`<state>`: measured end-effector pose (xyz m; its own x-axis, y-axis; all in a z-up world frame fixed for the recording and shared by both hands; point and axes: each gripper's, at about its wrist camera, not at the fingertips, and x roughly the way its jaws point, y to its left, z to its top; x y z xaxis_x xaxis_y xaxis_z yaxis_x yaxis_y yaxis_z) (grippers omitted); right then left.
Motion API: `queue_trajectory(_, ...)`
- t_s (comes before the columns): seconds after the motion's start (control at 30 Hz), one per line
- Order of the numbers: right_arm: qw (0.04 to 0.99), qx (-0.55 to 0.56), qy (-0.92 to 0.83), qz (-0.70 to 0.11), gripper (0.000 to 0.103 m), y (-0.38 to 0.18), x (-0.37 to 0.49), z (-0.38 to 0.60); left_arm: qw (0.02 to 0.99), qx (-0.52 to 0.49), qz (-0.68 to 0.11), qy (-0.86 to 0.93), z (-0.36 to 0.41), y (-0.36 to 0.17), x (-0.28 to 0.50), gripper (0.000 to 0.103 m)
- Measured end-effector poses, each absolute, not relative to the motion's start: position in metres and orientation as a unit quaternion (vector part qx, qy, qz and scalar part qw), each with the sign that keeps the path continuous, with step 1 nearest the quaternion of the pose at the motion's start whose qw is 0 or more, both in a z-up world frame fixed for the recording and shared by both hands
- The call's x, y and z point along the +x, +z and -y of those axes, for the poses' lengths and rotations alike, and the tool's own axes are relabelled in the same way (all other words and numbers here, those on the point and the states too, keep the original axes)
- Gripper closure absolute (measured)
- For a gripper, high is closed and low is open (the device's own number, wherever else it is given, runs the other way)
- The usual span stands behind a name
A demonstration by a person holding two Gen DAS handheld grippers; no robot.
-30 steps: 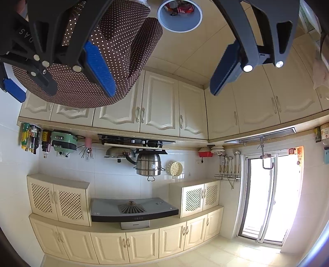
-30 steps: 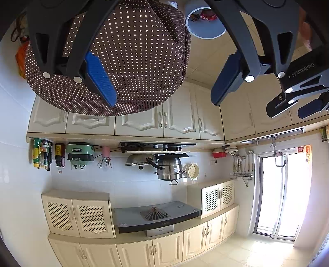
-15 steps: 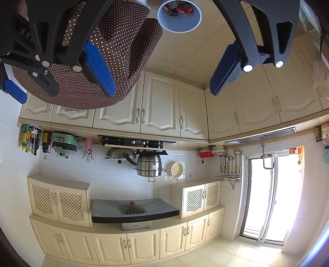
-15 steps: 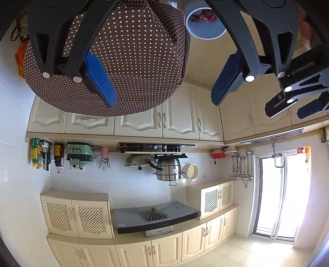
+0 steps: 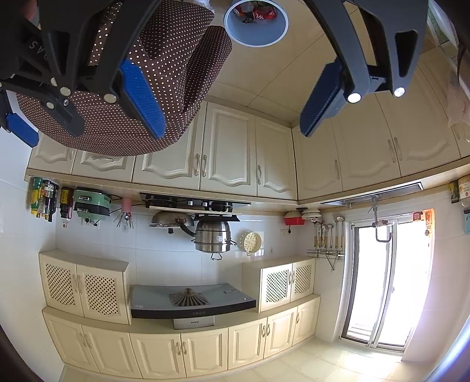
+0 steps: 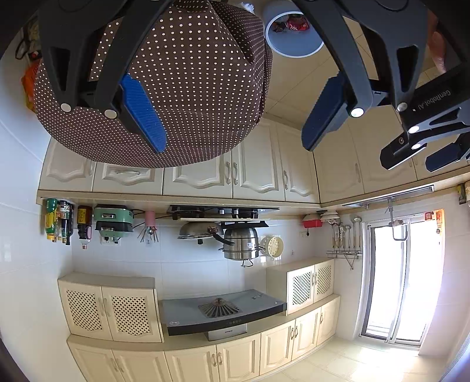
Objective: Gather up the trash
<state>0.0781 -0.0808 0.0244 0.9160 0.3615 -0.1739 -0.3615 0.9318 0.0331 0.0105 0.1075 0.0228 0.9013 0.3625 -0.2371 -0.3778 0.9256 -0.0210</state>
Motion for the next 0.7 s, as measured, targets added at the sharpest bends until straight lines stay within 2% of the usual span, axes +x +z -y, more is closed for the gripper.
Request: queue_trajectory(0.7,0.979,0.000,0.185,-0.086,0.011,0.0226,0.0775,0.0835,0.974,-0.039,-0.116,0.191,-0.1110,0.0221,0.0080,0.012)
